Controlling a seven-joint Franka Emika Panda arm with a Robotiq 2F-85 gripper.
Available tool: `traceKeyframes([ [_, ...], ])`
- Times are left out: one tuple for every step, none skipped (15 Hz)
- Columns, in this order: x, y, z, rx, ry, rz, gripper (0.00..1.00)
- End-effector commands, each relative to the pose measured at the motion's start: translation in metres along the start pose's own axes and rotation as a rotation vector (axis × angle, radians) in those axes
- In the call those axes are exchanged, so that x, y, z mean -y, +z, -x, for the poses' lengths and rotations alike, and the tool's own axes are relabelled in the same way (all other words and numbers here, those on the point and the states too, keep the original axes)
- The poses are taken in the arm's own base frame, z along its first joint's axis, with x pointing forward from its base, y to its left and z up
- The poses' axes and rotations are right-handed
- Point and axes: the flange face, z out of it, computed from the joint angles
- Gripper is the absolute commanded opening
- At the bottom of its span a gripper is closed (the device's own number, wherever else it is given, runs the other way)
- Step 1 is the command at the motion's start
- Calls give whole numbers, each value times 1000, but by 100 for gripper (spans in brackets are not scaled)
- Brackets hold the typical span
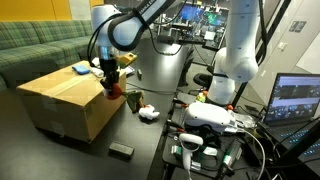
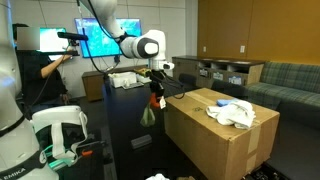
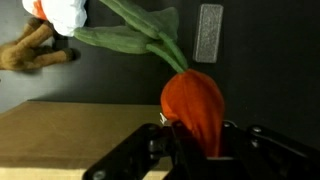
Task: Remove the toy moose from the top of the brown box, place the white towel on top of the box, remove the white object from the top of the box, place the blue sponge on the box, remove the radish from the top of the box, put the eraser on the box
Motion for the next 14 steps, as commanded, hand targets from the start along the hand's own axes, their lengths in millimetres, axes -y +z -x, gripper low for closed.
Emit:
traceKeyframes([
  [-6, 31, 43, -20, 52, 10, 12],
  [-7, 44, 51, -22, 73, 10, 12],
  [-8, 60, 58, -26, 102, 9, 12],
  [-9, 76, 64, -29, 131, 3, 12],
  [-9, 90, 69, -26, 159, 0, 12],
  [-9, 105, 75, -25, 183, -2, 12],
  [-10, 116, 79, -29, 212, -3, 12],
  [-9, 131, 81, -30, 239, -5, 12],
  [-9, 142, 83, -33, 268, -6, 12],
  [-9, 151, 83, -44, 301, -6, 12],
  [-10, 162, 83, -53, 327, -1, 12],
  [-11, 169, 81, -57, 352, 5, 12],
  [-12, 179, 81, -62, 372, 12, 12],
  [-13, 186, 80, -61, 391, 20, 13],
])
